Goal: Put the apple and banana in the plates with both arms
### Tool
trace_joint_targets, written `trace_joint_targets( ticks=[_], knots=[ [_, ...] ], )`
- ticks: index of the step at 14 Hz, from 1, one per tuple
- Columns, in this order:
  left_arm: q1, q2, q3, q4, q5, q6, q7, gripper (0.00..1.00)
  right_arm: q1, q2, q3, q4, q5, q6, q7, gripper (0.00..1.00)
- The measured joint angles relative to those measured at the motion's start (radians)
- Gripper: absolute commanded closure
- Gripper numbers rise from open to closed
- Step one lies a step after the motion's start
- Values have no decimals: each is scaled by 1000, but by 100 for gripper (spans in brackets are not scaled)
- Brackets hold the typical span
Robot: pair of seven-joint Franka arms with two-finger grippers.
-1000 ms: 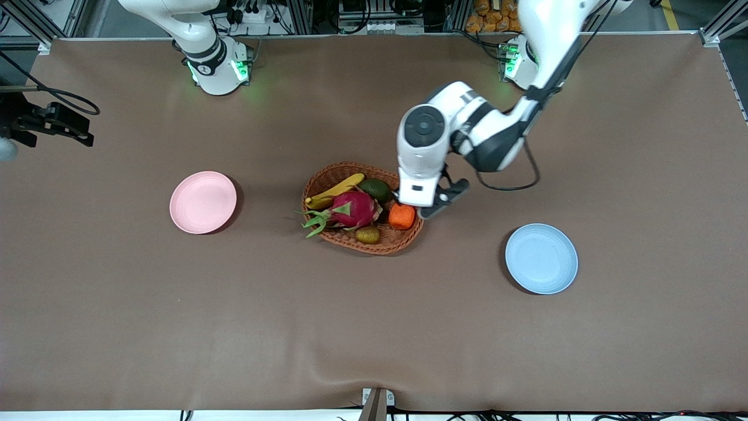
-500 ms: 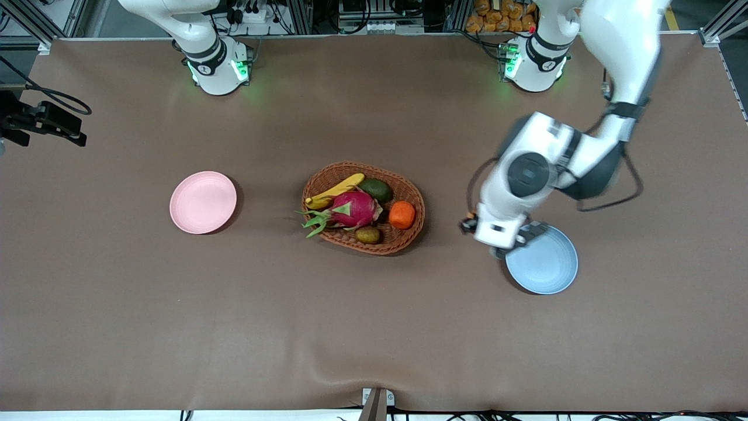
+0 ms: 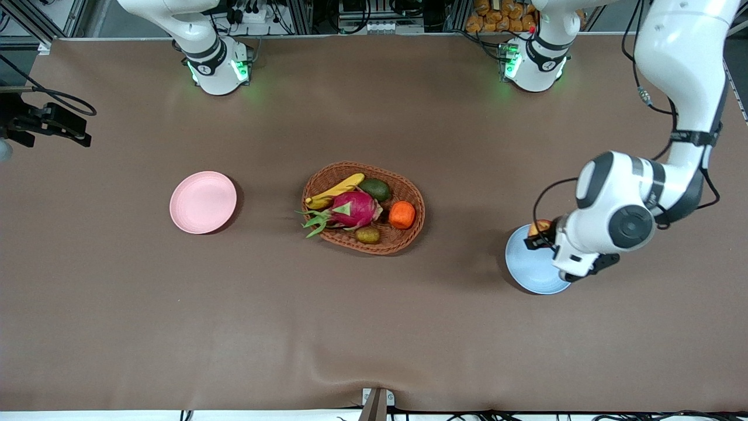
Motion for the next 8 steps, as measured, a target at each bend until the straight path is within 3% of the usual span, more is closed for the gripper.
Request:
trace_joint_targets(
  ticks=[3, 6, 7, 8],
  knots=[
    [55, 77, 0, 13, 0, 42, 40, 100, 1, 6, 0, 11, 0, -4, 0, 0],
    [59, 125, -3, 44, -3, 46, 40, 100, 7, 55, 0, 89, 1, -65, 0, 0],
    [57, 130, -4, 48, -11, 46, 40, 88, 8, 79, 0, 124, 1, -84, 0, 0],
    [57, 133, -5, 51, -20, 48, 40, 64, 9, 104, 0, 156, 1, -97, 0, 0]
  ],
)
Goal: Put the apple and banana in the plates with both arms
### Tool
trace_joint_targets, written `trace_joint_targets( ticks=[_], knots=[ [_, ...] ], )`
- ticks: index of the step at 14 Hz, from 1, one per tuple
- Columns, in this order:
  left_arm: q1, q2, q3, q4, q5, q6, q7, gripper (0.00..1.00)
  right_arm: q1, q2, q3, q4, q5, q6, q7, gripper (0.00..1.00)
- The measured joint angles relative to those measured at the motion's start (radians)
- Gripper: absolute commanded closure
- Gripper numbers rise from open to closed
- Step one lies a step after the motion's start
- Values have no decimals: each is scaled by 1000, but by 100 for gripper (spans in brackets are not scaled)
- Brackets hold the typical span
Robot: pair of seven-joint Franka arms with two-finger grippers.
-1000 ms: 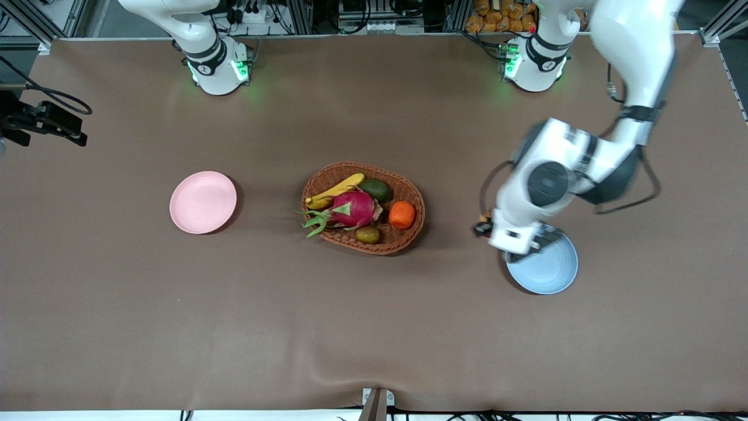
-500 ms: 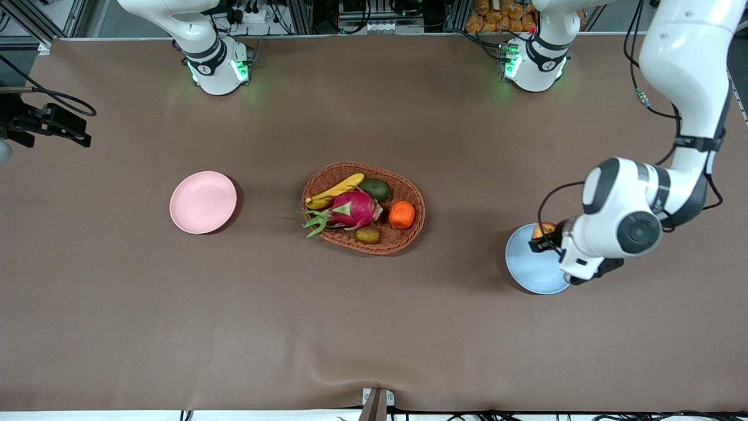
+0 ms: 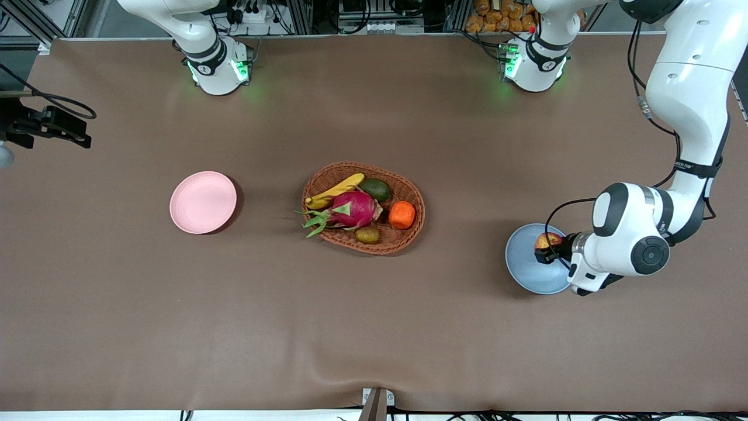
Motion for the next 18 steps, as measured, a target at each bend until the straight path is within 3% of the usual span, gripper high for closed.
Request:
trace_joint_targets(
  ticks=[1, 6, 10, 14, 18],
  knots=[
    [0, 1, 0, 1, -4, 4, 0, 1, 0, 17, 0, 20, 0, -4, 0, 0],
    [1, 2, 0, 11, -5, 9, 0, 0, 38, 109, 1, 35, 7, 40, -2, 0],
    [6, -40, -8, 40, -5, 9, 2, 0, 96, 184, 1, -30, 113, 122, 33, 0],
    [6, -185, -12, 53, -5, -46, 120, 0, 97, 195, -7, -187, 246, 172, 243, 0],
    [12, -350, -12, 112, -7, -238, 283, 0, 104, 194, -5, -315, 407, 201, 545, 0]
  ],
)
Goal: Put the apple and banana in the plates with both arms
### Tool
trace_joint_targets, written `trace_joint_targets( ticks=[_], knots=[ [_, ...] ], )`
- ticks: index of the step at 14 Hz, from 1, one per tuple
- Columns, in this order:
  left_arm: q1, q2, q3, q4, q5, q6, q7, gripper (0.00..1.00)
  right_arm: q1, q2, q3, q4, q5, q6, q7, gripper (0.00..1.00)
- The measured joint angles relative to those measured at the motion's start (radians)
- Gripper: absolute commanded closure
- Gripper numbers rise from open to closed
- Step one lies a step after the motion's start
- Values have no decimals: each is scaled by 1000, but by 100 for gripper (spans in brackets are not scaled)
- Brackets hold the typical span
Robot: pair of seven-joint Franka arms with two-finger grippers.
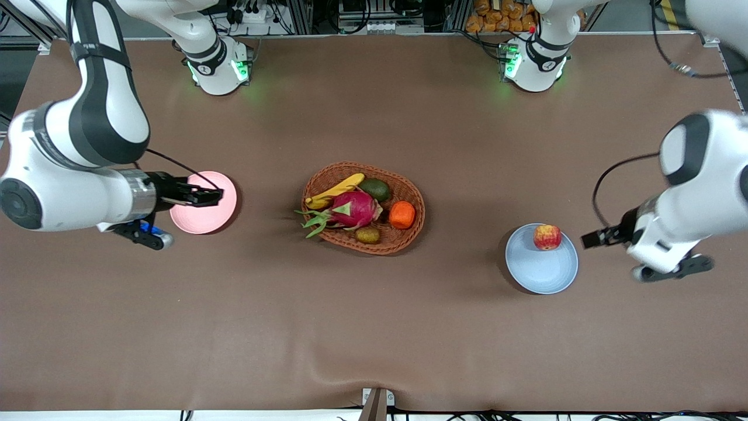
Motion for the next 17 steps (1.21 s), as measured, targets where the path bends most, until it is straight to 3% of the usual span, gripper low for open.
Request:
trace_joint_targets(
  ticks=[4, 7, 8, 9, 14, 17],
  knots=[
    [0, -130, -1, 42, -75, -126, 18, 0, 98, 10, 3, -120, 53, 149, 226, 0],
    [1, -189, 1, 44, -109, -160, 25, 0, 184, 47, 5, -150, 76, 244, 324, 28],
    [1, -201, 1, 44, -110, -165, 27, 0, 210, 63, 5, -152, 77, 273, 353, 44],
    [0, -212, 0, 44, -110, -174, 29, 0, 235, 80, 5, -153, 78, 299, 374, 50],
    [-7, -254, 8, 44, -111, -225, 84, 0, 276, 133, 4, -153, 94, 346, 421, 50],
    [-121, -278, 126, 44, -113, -261, 98, 0, 281, 149, 4, -153, 110, 384, 435, 50]
  ],
)
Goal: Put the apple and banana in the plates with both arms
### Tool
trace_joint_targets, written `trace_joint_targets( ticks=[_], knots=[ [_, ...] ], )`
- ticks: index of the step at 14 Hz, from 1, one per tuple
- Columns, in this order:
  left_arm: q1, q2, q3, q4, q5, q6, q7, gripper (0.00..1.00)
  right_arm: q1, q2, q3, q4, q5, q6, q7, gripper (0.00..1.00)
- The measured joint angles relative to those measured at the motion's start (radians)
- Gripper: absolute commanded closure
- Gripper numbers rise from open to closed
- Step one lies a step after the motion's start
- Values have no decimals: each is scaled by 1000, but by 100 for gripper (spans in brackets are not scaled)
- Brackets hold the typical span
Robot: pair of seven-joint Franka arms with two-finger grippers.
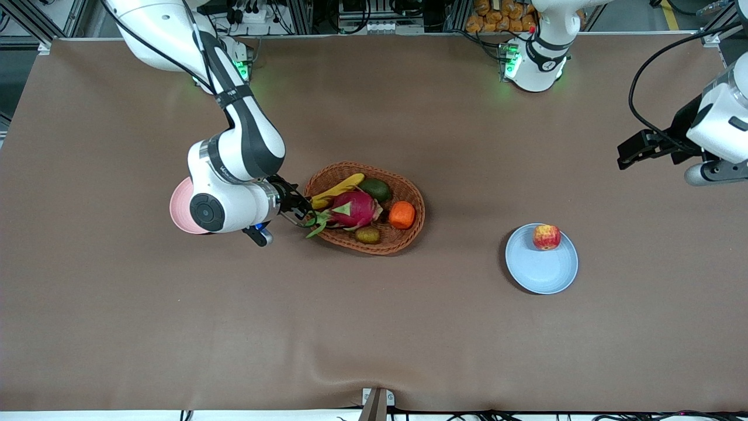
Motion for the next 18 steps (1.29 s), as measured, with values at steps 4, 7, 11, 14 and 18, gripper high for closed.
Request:
trace_joint_targets(
  ticks=[4, 7, 11, 14, 18],
  knots=[
    [-100, -25, 103, 0, 0, -39, 4, 0, 16, 19, 0, 0, 1, 34, 12, 58],
    [-100, -46, 115, 0, -4, -47, 12, 0, 19, 24, 0, 0, 1, 42, 14, 65],
    [-105, -56, 123, -1, -8, -52, 13, 0, 21, 28, 0, 0, 1, 51, 15, 65],
    [-107, -56, 125, -2, -15, -52, 13, 0, 21, 29, 0, 0, 1, 59, 15, 73],
    [-107, -56, 129, -12, -17, -53, 13, 0, 21, 32, 0, 0, 1, 63, 16, 80]
  ],
)
